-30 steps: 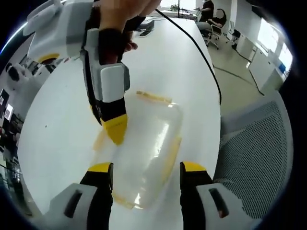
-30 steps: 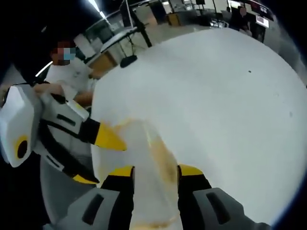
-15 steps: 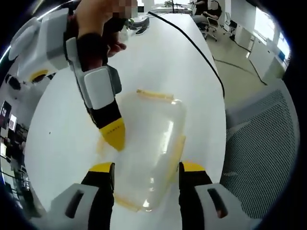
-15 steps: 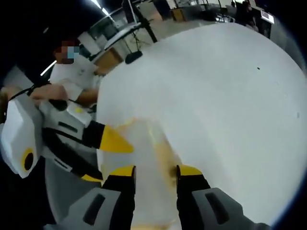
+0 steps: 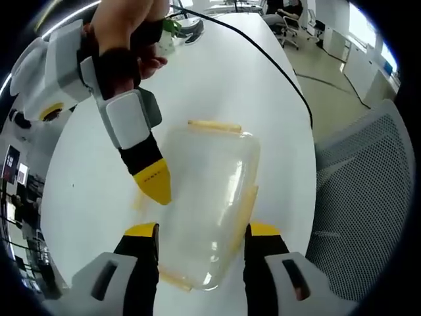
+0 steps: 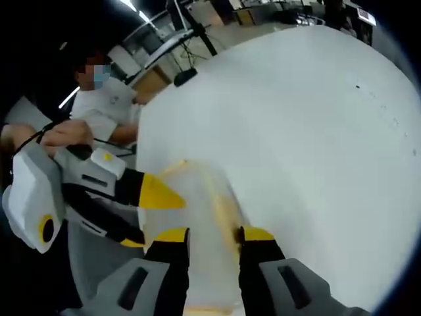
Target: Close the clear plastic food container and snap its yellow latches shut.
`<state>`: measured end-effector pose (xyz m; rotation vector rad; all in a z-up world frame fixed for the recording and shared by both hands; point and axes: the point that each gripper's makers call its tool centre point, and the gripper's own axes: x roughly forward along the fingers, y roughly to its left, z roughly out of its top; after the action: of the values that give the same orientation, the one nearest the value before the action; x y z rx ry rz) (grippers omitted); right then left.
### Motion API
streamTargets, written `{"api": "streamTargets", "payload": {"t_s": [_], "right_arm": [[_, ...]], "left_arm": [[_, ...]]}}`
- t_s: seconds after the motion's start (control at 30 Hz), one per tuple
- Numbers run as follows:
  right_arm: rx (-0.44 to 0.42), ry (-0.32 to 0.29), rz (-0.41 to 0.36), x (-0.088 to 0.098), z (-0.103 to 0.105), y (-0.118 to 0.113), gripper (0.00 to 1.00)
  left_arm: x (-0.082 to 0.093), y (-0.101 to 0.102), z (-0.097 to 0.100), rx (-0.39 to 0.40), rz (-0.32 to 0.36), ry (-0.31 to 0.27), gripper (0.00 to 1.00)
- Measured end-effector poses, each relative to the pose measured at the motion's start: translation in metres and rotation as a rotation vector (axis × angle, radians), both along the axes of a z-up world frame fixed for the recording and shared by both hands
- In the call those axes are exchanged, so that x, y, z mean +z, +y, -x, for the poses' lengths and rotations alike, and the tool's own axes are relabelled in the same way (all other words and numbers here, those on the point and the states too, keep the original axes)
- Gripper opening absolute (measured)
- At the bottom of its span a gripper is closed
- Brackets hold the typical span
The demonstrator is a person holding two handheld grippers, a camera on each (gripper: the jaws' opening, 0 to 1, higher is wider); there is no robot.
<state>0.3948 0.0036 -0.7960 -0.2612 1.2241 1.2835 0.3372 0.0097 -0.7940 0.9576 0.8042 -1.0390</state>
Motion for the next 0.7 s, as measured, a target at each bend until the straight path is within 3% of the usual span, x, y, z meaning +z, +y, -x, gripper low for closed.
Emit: {"api": "streamTargets", "payload": {"t_s": [0.07,0.13,0.3,0.7], "right_arm": [[0.004,0.008,0.014,-0.0002,0.0004,0.0005,0.26],[0.017,0.073,0.052,-0.0030,0.0091,-0.0042,0.25],[0.038,0.072,0.049,-0.0086,0.0015,-0.0009,0.25],[0.036,0.043,0.038,-0.0025,0.0001,-0.0003,0.27]], "left_arm": [[0.0010,0.0009,-0.0025,-0.005,0.001,0.003,0.50],[0.0006,0.0016,-0.0015,-0.021,0.001,0.010,0.50],[0.0013,0.0015,-0.0021,-0.030,-0.006,0.002,0.50],[0.0003,0.0004,-0.0029,-0.021,-0.013,-0.015,0.52]]}}
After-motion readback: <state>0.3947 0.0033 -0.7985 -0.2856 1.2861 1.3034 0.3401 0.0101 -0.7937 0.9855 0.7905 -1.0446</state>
